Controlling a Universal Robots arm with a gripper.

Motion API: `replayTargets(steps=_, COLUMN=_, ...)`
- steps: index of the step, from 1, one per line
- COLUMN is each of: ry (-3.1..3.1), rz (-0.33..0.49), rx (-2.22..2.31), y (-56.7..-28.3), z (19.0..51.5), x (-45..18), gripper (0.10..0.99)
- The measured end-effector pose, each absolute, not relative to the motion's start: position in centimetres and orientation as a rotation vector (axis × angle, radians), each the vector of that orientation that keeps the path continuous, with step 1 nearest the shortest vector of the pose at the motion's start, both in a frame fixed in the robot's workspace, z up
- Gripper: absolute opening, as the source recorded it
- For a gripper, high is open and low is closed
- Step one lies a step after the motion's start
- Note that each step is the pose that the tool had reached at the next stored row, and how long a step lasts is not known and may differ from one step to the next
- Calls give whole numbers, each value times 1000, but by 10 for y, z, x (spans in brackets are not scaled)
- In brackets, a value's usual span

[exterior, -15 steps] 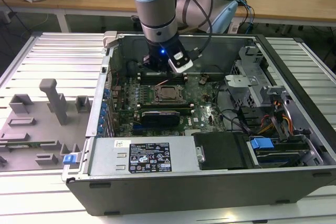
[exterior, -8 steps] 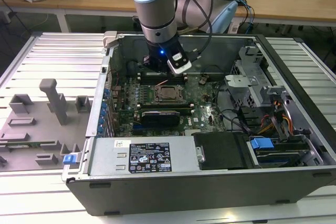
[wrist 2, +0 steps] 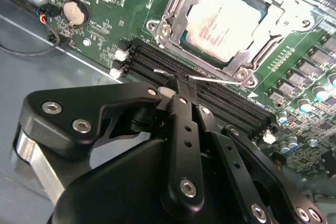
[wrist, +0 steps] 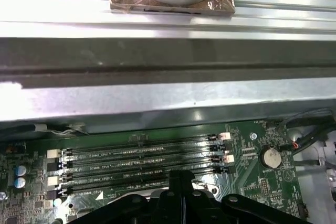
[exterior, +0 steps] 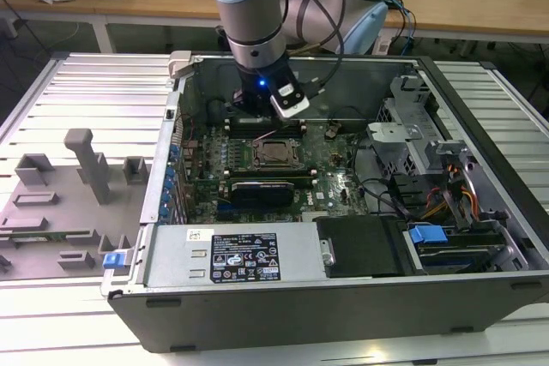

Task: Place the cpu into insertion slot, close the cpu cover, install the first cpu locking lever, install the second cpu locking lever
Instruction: 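Install the first cpu locking lever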

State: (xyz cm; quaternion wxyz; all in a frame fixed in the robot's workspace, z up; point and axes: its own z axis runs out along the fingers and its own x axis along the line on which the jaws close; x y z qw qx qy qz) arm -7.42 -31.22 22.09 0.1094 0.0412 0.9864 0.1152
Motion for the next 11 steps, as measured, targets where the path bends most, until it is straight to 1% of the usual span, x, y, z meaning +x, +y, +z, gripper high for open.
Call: replayTargets(steps=11, ry=2880, rz=317, rx=254, y=-310, z=216, x=-75, gripper=106)
